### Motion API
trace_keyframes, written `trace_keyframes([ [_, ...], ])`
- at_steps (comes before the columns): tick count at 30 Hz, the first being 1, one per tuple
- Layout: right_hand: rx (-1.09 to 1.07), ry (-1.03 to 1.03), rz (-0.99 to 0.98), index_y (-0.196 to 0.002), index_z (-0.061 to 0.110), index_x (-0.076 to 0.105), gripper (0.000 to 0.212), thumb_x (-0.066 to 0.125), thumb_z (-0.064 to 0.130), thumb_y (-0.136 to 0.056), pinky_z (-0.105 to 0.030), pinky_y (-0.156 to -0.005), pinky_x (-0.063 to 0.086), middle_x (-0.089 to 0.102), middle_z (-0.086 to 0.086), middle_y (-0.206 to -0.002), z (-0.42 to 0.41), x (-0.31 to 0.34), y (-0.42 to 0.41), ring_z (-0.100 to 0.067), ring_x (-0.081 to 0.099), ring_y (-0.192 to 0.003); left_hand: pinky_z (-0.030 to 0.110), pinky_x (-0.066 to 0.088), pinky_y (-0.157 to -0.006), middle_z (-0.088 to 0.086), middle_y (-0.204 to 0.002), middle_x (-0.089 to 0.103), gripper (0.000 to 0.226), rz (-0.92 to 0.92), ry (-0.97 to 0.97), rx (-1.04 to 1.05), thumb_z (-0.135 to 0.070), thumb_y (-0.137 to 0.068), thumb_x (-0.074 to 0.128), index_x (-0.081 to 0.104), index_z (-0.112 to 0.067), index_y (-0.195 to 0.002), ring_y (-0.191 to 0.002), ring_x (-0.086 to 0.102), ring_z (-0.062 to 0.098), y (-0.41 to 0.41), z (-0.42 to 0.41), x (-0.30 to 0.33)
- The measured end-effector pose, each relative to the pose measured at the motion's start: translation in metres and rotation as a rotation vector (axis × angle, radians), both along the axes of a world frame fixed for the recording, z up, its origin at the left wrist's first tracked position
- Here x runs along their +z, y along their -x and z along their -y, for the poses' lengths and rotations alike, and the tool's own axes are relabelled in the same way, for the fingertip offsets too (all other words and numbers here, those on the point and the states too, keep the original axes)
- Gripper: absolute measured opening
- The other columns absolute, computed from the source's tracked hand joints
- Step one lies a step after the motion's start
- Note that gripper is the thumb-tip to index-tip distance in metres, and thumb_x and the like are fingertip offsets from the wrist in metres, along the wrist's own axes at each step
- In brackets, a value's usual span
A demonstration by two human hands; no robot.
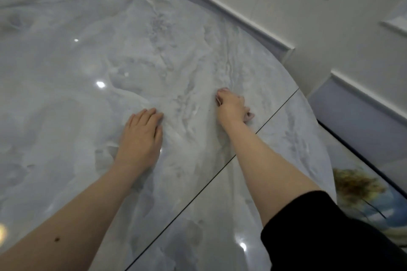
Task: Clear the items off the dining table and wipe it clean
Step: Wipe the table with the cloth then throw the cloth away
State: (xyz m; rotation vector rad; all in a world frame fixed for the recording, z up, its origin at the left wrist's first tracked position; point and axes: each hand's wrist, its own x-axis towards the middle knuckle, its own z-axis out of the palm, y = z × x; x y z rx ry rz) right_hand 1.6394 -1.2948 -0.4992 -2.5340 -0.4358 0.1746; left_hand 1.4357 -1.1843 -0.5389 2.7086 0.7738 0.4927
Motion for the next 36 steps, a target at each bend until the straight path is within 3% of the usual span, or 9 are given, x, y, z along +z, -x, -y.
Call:
trace_keyframes([
  [4,0.306,0.005,0.018,-0.086,0.055,0.059,0.061,0.006,0.044,-0.058,-0.045,-0.089,0.032,0.061,0.002,-0.113,-0.033,-0.022,0.003,-0.028,0.048,-0.097,0.047,0.036,-0.107,0.017,-0.128,0.056,0.048,0.088,0.059,-0.012,-0.025,-0.089,0.031,0.055,-0.002,-0.124,-0.119,0.051,0.034,0.001,-0.003,-0.001],
  [9,0.540,-0.037,0.078,-0.112,0.037,0.067,0.046,0.034,0.026,-0.081,-0.042,-0.093,0.038,0.066,0.004,-0.118,-0.001,-0.009,0.068,-0.017,0.049,-0.097,0.032,0.036,-0.103,0.019,-0.120,0.057,0.035,0.309,0.334,-0.008,-0.013,-0.089,0.040,0.057,0.002,-0.116,-0.115,0.053,0.033,0.018,0.003,0.012],
  [11,0.609,-0.017,0.102,-0.115,0.035,0.066,0.044,0.037,0.015,-0.088,-0.042,-0.090,0.036,0.062,0.013,-0.124,0.020,-0.004,0.096,-0.017,0.044,-0.094,0.028,0.033,-0.102,0.021,-0.119,0.058,0.034,0.275,0.323,-0.034,-0.010,-0.089,0.041,0.060,0.003,-0.113,-0.114,0.054,0.034,0.034,0.007,0.013],
  [16,0.655,-0.030,0.059,-0.116,0.032,0.066,0.081,0.006,0.052,-0.065,-0.026,-0.078,0.027,0.060,0.019,-0.126,0.062,0.010,0.175,-0.014,0.040,-0.093,0.021,0.027,-0.103,0.018,-0.125,0.058,0.032,0.084,0.215,-0.093,-0.012,-0.091,0.044,0.062,0.000,-0.115,-0.117,0.054,0.032,0.111,0.025,0.016],
  [22,0.688,0.000,0.091,-0.116,0.038,0.065,0.065,0.013,0.042,-0.077,-0.029,-0.073,0.017,0.060,0.021,-0.125,0.110,-0.010,0.271,-0.010,0.035,-0.089,0.027,0.022,-0.106,0.021,-0.128,0.056,0.059,-0.051,0.144,-0.156,-0.043,-0.097,0.026,0.061,-0.001,-0.118,-0.119,0.052,0.035,0.186,0.055,0.014],
  [28,0.679,-0.054,0.078,-0.113,0.036,0.067,0.064,0.015,0.048,-0.077,-0.033,-0.081,0.027,0.060,0.023,-0.124,0.147,0.003,0.351,-0.009,0.039,-0.092,0.047,0.028,-0.108,0.017,-0.142,0.044,0.069,-0.167,0.115,-0.213,-0.045,-0.085,0.020,0.051,-0.006,-0.131,-0.133,0.039,0.037,0.232,0.085,0.025],
  [31,0.654,-0.140,0.128,-0.109,0.029,0.070,0.057,0.022,0.022,-0.078,-0.027,-0.088,0.030,0.064,0.012,-0.122,0.156,0.006,0.336,0.004,0.037,-0.094,0.045,0.015,-0.114,0.010,-0.154,0.025,0.076,-0.252,0.111,-0.207,-0.054,-0.084,0.010,0.033,-0.013,-0.144,-0.144,0.019,0.030,0.242,0.090,0.019],
  [33,0.398,-0.150,0.198,-0.105,0.041,0.068,0.057,0.031,0.010,-0.075,-0.037,-0.094,0.036,0.066,0.007,-0.117,0.167,-0.002,0.298,0.005,0.040,-0.093,0.042,0.008,-0.116,0.007,-0.157,0.013,0.060,-0.290,0.103,-0.193,-0.047,-0.096,0.022,0.022,-0.016,-0.148,-0.146,0.009,0.026,0.242,0.090,0.016],
  [36,0.078,-0.015,-0.004,-0.108,0.047,0.060,0.044,0.038,0.019,-0.083,-0.045,-0.098,0.034,0.060,0.010,-0.115,0.191,-0.004,0.255,-0.002,0.041,-0.086,0.040,0.003,-0.117,0.004,-0.158,0.008,0.053,-0.272,0.121,-0.181,-0.033,-0.100,0.032,0.018,-0.019,-0.149,-0.147,0.004,0.023,0.239,0.092,0.013],
])
